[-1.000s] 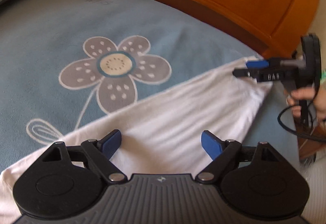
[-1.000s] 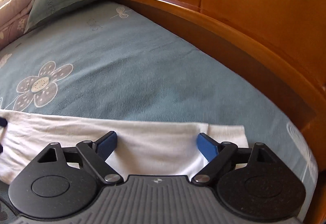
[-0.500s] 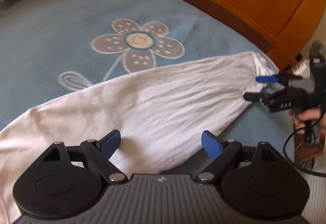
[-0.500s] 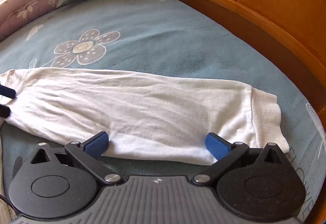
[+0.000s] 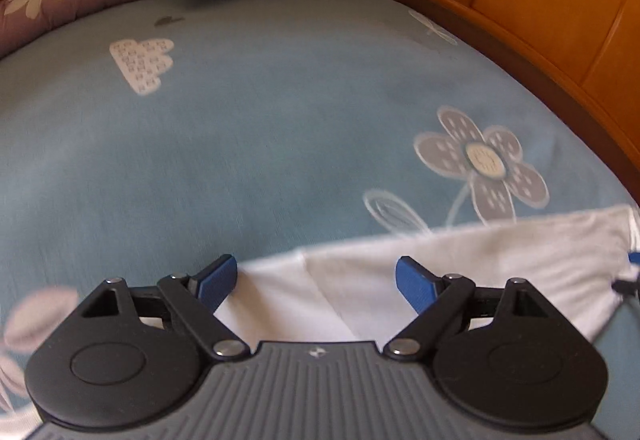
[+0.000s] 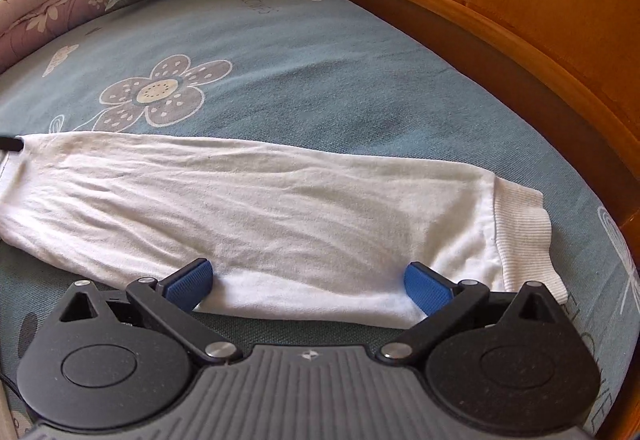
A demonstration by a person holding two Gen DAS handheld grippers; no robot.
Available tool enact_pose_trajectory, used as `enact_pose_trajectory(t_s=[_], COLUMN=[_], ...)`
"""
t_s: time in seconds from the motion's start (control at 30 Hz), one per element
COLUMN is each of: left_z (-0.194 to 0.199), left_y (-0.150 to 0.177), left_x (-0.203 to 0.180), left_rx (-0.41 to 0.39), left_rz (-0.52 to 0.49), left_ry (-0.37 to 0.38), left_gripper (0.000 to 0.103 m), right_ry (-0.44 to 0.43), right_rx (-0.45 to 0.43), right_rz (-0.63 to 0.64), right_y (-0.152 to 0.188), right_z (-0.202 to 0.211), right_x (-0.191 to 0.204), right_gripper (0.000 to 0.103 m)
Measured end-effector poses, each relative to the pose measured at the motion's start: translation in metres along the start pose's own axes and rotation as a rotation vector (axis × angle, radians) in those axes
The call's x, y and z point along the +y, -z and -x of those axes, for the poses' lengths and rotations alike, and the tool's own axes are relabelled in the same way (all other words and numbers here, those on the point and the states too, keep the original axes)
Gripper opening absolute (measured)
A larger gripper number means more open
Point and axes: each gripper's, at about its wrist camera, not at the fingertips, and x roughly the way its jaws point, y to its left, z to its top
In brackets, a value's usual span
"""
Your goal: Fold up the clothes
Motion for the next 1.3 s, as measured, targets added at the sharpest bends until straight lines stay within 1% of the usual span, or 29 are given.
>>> enact_pose_trajectory(t_s=[0.03,0.13,0.17,0.23,0.3,0.33,0.37,0.4,0.43,0.5,0.57,0.67,0.77,0.8,0.83,0.9,0.97,1.03,1.13,1.23,1.3], left_z=[0.008,0.040,0.047,0.051,0.041,0.036,0.032,0.028,0.024,0.016,0.015,0.038,0.073,0.085,0.097,0.121,0.142,0.159,0.170,0.167,0.166], left_y=[-0.002,0.012,0.020,0.038,0.050,0.053,0.053,0.048,0.041,0.024,0.013,0.011,0.029,0.039,0.051,0.076,0.106,0.138,0.181,0.209,0.221], left_x=[0.000,-0.002,-0.003,-0.003,0.001,0.004,0.009,0.014,0.019,0.029,0.031,0.027,0.024,0.023,0.023,0.024,0.028,0.032,0.044,0.060,0.071], left_rx=[-0.005,-0.036,-0.029,0.014,0.057,0.061,0.036,0.006,-0.004,-0.003,0.017,0.000,-0.014,-0.008,0.004,0.029,0.054,0.065,0.064,0.059,0.026], left_rz=[-0.001,0.006,0.010,0.016,0.003,0.001,-0.002,-0.006,0.004,0.035,0.039,0.031,0.028,0.034,0.042,0.071,0.126,0.190,0.267,0.339,0.408], left_ry=[-0.001,0.047,0.059,0.072,0.017,-0.017,-0.033,-0.047,-0.056,-0.063,-0.073,-0.080,-0.095,-0.106,-0.119,-0.149,-0.185,-0.215,-0.244,-0.260,-0.234], left_gripper=[0.086,0.087,0.089,0.089,0.089,0.089,0.089,0.089,0.089,0.089,0.089,0.089,0.090,0.090,0.090,0.090,0.090,0.090,0.090,0.090,0.091], right_ry=[0.001,0.006,0.007,0.010,0.013,0.014,0.016,0.018,0.019,0.023,0.026,0.032,0.037,0.039,0.009,-0.081,-0.180,-0.276,-0.347,-0.419,-0.467], right_rx=[0.000,-0.004,-0.004,-0.009,-0.022,-0.030,-0.029,-0.027,-0.026,-0.023,-0.020,-0.016,-0.038,-0.046,-0.059,-0.061,-0.060,-0.081,-0.081,-0.081,-0.081], right_rz=[-0.001,-0.004,-0.005,-0.007,-0.007,-0.006,-0.008,-0.010,-0.012,-0.017,-0.021,-0.027,0.037,0.058,0.091,0.164,0.266,0.371,0.460,0.548,0.607], right_y=[0.000,0.000,0.000,0.000,0.002,0.003,0.003,0.002,0.001,0.000,-0.001,-0.003,-0.012,-0.016,-0.018,-0.020,-0.023,-0.022,-0.015,-0.007,-0.002], right_z=[0.000,0.000,0.000,0.000,0.001,0.001,0.001,0.002,0.002,0.003,0.004,0.006,0.024,0.029,0.037,0.046,0.052,0.056,0.047,0.039,0.033], right_x=[0.000,0.001,0.001,0.001,0.002,0.002,0.002,0.003,0.003,0.004,0.005,0.006,0.025,0.031,0.042,0.070,0.105,0.147,0.200,0.253,0.288], right_gripper=[0.103,0.103,0.103,0.103,0.103,0.103,0.103,0.103,0.103,0.103,0.103,0.103,0.103,0.103,0.103,0.103,0.103,0.103,0.103,0.103,0.103])
